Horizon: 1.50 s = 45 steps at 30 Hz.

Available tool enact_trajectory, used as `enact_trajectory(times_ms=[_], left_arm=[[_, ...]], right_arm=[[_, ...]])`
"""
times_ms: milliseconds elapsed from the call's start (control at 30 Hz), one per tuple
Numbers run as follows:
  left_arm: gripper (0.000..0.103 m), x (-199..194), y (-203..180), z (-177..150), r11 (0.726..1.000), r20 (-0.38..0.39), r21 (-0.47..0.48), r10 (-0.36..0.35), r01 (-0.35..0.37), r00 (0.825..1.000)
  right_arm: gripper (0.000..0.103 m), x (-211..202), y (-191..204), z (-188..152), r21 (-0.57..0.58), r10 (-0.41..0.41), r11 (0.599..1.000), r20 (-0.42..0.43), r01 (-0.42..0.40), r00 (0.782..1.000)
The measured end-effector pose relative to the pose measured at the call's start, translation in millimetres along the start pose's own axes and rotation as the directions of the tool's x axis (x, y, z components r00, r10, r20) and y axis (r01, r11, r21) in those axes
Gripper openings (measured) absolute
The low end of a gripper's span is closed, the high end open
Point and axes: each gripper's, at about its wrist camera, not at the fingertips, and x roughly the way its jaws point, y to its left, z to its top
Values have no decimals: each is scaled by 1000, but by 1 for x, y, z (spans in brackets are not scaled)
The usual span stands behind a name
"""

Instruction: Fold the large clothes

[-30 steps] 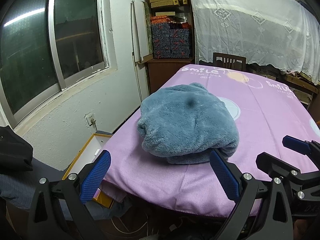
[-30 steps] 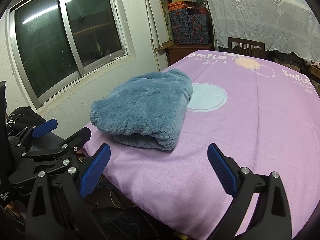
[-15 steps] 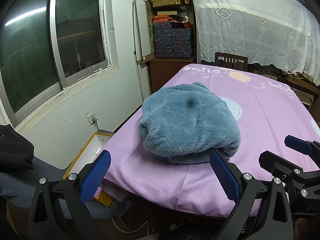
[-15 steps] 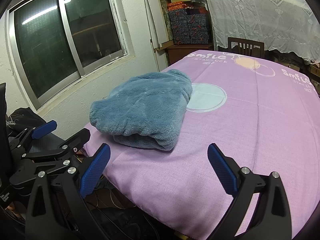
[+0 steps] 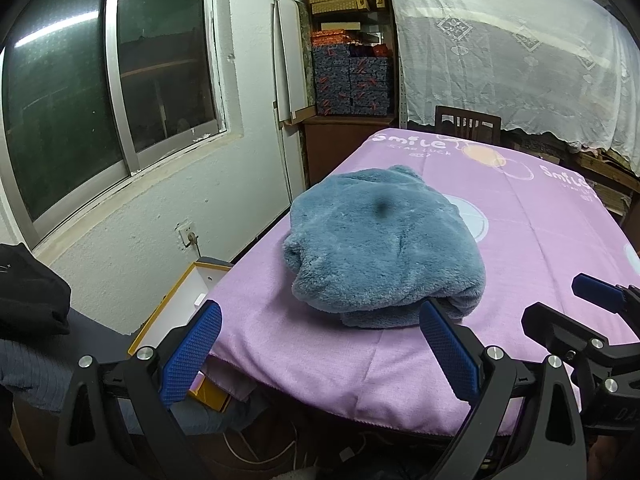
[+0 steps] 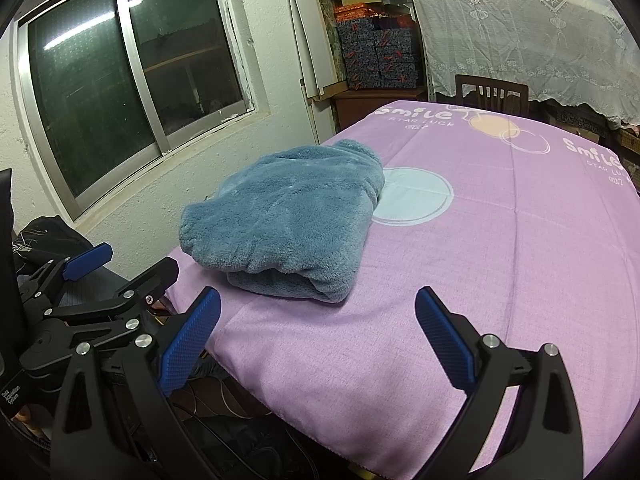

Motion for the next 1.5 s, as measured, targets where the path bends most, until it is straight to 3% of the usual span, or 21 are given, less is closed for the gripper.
enact_trajectory(times_ms=[1500], left_arm=[[99, 5, 0, -1, 1000, -24, 1, 10, -10, 1000]], right_arm=[[95, 4, 1, -2, 13, 4, 1000, -7, -4, 1000]])
